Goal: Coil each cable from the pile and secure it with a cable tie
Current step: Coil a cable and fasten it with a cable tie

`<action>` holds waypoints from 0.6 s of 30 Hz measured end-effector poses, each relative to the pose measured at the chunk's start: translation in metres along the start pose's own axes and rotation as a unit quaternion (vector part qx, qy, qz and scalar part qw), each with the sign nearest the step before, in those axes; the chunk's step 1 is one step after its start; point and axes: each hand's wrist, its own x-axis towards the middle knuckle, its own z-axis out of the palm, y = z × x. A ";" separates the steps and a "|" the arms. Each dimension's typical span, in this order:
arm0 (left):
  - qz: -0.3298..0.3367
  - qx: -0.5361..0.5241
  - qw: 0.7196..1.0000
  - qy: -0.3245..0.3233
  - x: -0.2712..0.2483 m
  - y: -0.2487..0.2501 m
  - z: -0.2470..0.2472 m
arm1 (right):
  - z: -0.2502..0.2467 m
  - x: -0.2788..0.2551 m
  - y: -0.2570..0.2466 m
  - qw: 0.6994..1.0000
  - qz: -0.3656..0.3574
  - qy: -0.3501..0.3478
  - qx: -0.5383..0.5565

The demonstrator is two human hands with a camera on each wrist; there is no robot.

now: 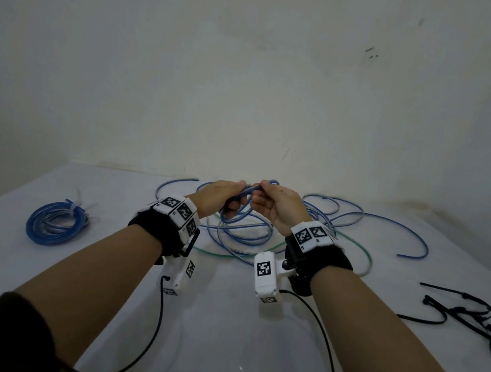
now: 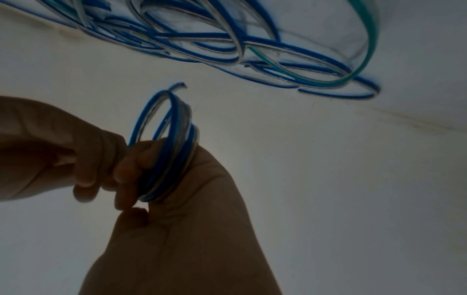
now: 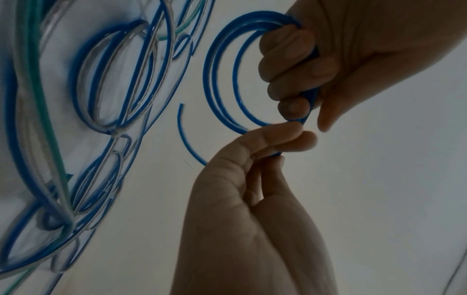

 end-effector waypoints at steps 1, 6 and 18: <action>-0.002 -0.007 1.000 -0.004 0.000 0.001 -0.001 | 0.000 0.001 0.000 1.000 -0.002 0.009 -0.008; -0.003 -0.057 0.998 0.026 -0.002 0.003 -0.011 | -0.007 0.007 -0.001 0.961 -0.105 0.121 -0.226; -0.017 -0.167 0.985 0.050 -0.009 0.020 -0.021 | -0.018 0.014 0.011 0.851 -0.200 0.107 -0.474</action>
